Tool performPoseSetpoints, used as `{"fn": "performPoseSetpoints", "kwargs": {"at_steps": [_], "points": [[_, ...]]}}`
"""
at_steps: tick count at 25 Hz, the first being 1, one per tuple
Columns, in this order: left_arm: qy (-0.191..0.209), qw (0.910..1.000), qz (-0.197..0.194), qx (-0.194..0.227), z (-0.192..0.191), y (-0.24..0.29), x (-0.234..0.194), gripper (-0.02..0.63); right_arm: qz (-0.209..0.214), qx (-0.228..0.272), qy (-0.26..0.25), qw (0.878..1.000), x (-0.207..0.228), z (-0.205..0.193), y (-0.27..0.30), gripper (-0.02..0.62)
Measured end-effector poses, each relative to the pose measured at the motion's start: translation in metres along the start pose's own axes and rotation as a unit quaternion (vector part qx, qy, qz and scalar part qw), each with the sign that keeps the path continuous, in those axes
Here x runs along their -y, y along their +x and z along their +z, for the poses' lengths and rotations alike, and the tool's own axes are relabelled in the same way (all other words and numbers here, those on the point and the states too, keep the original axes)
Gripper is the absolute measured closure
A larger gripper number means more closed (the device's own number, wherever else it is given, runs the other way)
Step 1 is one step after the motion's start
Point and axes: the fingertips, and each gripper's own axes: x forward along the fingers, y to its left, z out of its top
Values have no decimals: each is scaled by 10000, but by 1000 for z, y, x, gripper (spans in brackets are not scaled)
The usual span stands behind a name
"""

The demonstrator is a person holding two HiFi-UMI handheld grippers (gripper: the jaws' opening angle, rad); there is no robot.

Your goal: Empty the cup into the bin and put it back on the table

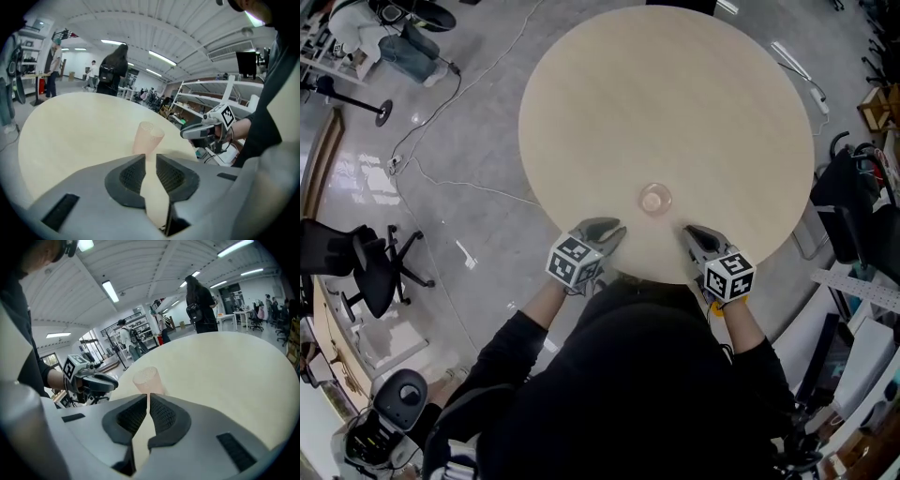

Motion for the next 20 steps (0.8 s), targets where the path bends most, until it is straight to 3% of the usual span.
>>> {"fn": "performPoseSetpoints", "kwargs": {"at_steps": [1,3,9,13,16,20], "points": [[-111,9998,-38,138,4,-8,7,555,17,81,104,9999,-6,3,-5,568],[-218,9989,-202,375,13,-21,25,578,46,204,126,9997,-20,9,-13,578],[-330,9905,-715,1124,49,-44,81,583,130,600,-315,9976,-68,42,-30,580],[-567,9850,-925,1340,55,-50,100,581,53,954,-332,9949,-91,66,-37,580],[-876,9801,-995,1476,60,-53,108,581,8,1158,-392,9925,-101,78,-49,580],[-825,9797,-887,1599,72,-63,120,581,11,1384,-453,9893,-111,85,-70,580]]}}
